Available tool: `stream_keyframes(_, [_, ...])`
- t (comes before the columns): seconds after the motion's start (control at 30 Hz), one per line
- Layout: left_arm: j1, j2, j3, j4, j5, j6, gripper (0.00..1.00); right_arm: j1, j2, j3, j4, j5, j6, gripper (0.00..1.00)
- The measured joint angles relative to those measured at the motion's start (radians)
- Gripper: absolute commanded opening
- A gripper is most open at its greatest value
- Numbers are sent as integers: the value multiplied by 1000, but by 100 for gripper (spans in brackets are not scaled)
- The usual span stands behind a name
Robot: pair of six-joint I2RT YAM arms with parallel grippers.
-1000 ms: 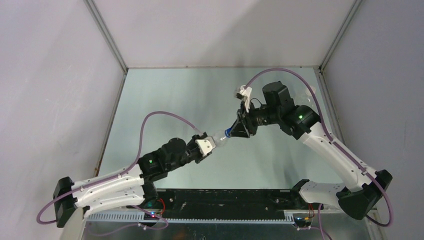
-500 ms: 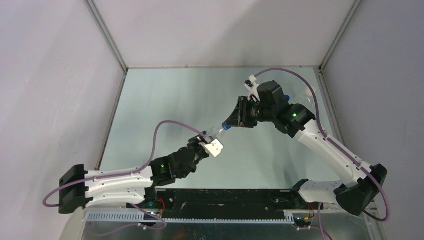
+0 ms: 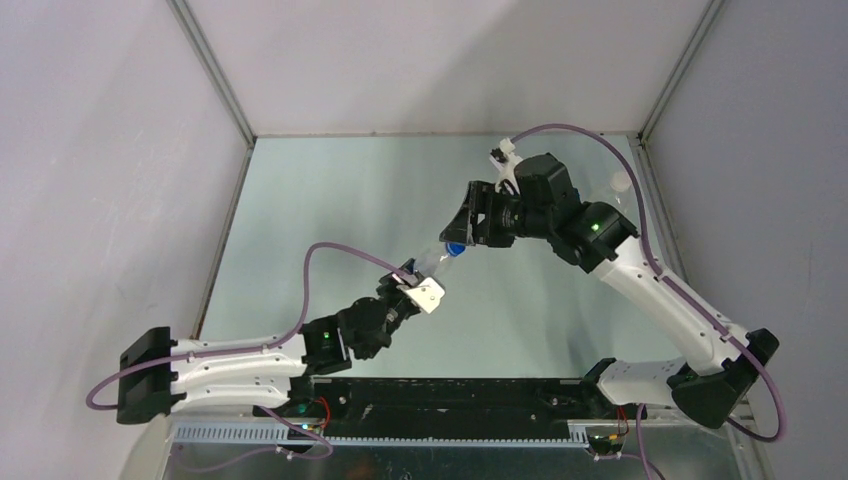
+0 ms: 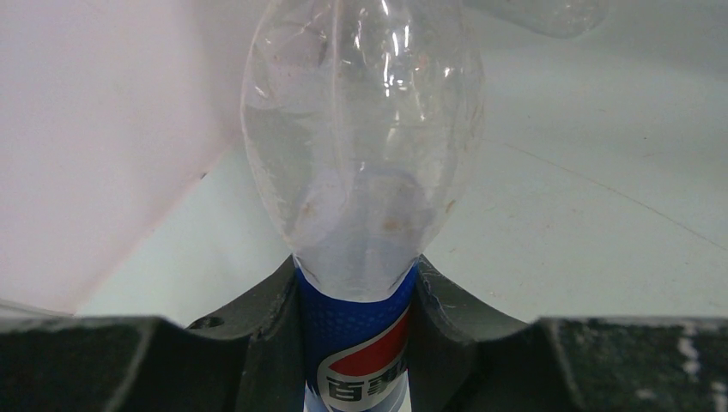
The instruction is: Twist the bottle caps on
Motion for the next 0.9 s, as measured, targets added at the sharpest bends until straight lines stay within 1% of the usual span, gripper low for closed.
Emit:
stream_keyframes(0.17, [18, -5, 0, -29, 37, -41, 28, -6, -19, 10, 7, 1, -110, 70])
stream_keyframes(0.27, [46, -27, 0, -73, 102, -74, 28, -24, -58, 10, 13, -22, -215, 70])
stream_keyframes(0.4, [108, -96, 0, -134, 276, -113, 28, -51, -146, -3, 27, -102, -441, 68])
stream_keyframes(0.5, [164, -142, 3, -173, 444, -139, 28, -56, -240, -60, 37, -213, -676, 67])
stream_keyframes(0.6, [214, -154, 23, -222, 612, -156, 28, -56, -328, -129, 21, -325, -925, 67])
stream_keyframes(0.67, [235, -152, 43, -259, 701, -164, 28, -56, -357, -154, 5, -376, -1043, 67])
stream_keyframes(0.77, [248, -142, 76, -303, 802, -168, 28, -56, -367, -166, -6, -436, -1185, 65])
stream_keyframes(0.9, [249, -128, 110, -336, 893, -171, 28, -55, -350, -166, -11, -488, -1285, 61])
